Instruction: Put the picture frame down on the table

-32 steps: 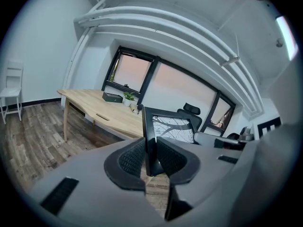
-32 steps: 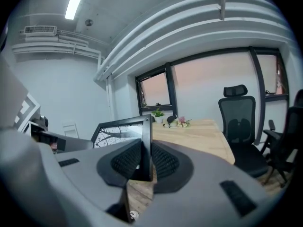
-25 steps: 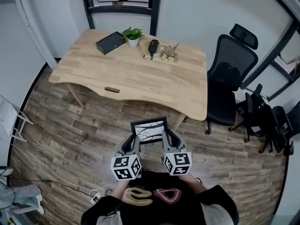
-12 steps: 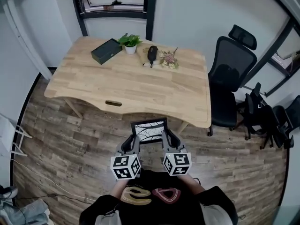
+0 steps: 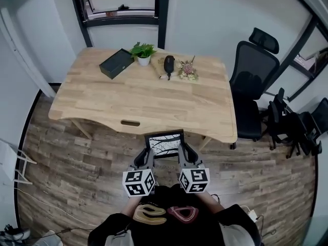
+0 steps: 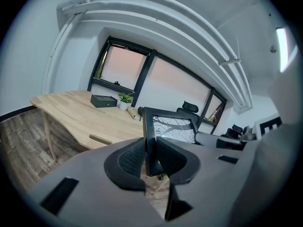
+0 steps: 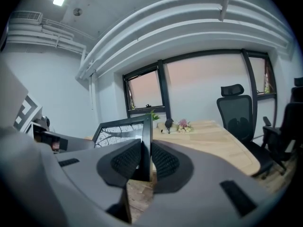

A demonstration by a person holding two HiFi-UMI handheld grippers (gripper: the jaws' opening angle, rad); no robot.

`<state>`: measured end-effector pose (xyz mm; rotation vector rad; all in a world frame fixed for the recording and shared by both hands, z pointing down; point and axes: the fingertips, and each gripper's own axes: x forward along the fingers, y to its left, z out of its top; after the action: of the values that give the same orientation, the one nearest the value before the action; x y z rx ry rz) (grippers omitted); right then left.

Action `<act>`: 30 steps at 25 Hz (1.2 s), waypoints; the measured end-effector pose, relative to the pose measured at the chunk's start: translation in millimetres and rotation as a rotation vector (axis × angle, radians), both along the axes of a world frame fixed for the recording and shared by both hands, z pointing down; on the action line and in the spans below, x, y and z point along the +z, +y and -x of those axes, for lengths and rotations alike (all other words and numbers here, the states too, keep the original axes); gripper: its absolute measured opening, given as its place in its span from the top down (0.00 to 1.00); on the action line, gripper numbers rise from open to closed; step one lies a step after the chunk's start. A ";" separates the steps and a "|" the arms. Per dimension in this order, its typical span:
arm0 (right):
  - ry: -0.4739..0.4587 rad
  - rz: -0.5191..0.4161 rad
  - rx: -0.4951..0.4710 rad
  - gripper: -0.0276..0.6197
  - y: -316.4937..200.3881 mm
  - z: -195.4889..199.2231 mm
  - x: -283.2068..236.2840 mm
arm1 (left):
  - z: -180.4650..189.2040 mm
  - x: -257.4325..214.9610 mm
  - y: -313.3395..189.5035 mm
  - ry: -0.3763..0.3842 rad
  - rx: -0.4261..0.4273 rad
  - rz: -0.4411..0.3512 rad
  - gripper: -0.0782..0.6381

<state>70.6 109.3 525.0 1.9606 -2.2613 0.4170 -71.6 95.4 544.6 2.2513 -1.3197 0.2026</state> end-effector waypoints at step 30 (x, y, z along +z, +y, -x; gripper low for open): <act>0.009 0.020 -0.109 0.84 -107.1 27.6 8.3 | 27.4 9.7 -91.7 -0.018 -0.105 0.038 0.77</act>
<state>43.1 2.3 533.2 1.8151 -2.3351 0.4159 -99.0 3.6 554.3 2.1471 -1.4275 0.2086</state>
